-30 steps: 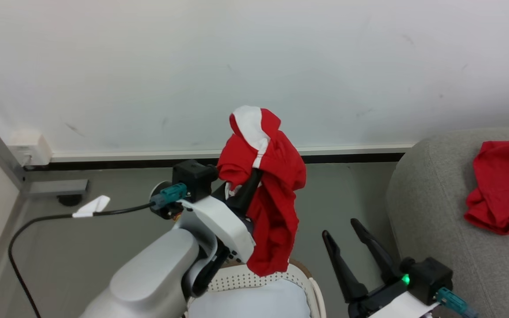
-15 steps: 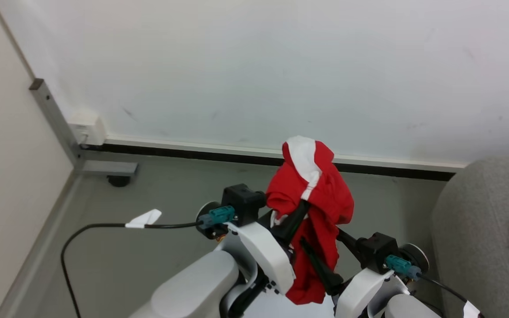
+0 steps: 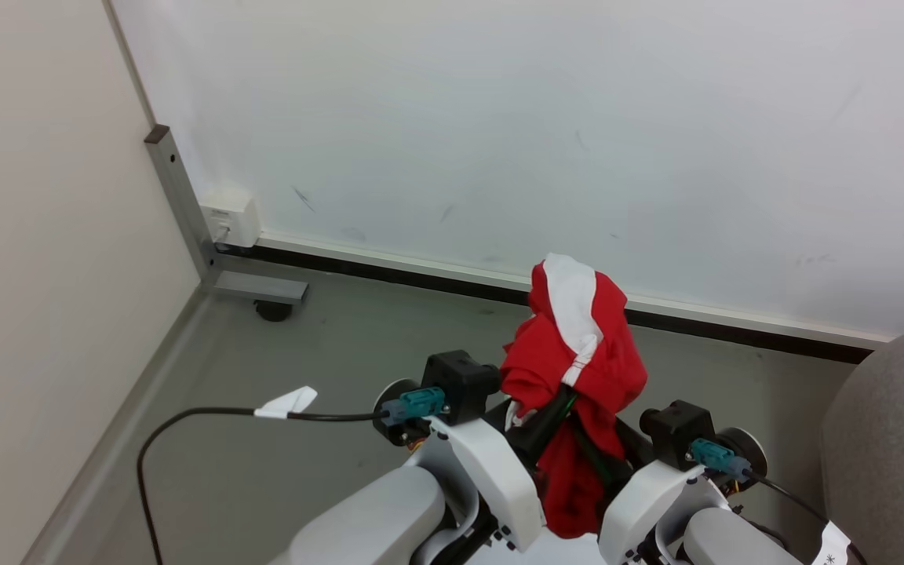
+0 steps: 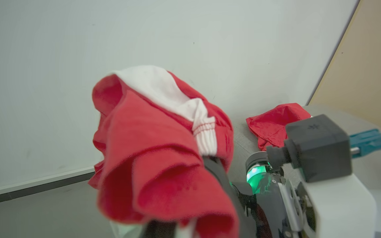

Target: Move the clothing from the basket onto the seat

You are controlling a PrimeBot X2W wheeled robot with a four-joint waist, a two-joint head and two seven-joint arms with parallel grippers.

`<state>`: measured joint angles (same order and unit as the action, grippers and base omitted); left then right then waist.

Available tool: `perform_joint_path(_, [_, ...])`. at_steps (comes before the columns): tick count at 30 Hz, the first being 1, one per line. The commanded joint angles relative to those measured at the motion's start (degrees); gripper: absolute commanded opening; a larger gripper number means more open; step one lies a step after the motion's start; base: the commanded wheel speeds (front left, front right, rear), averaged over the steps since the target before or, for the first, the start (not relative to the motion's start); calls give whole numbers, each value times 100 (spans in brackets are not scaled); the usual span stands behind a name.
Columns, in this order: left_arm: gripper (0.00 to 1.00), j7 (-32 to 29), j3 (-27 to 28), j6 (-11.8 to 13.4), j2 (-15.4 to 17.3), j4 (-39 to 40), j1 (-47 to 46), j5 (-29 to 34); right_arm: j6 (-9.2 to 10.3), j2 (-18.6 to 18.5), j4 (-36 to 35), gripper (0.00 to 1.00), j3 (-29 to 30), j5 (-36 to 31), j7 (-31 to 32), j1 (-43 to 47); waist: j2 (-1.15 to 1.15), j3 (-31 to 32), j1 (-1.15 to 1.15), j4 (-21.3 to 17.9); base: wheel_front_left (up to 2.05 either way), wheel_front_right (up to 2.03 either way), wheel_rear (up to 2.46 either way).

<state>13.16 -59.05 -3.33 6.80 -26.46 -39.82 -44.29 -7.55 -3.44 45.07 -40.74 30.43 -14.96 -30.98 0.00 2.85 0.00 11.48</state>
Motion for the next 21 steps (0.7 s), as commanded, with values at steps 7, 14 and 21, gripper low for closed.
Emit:
perform_joint_path(7, [0,32,55,26,96,-17,9,-60,13,33,-286,0,181,-52,-28,22,0,-45,0,-41,0,0,0])
perform_joint_path(14, [0,70,123,91,140,-19,-2,-73,13,44,-430,0,267,-86,-26,103,0,-51,0,-173,0,0,0])
perform_joint_path(21, [100,97,161,158,205,7,54,-42,13,-7,-669,0,626,-142,-26,145,0,-28,0,-441,0,0,0])
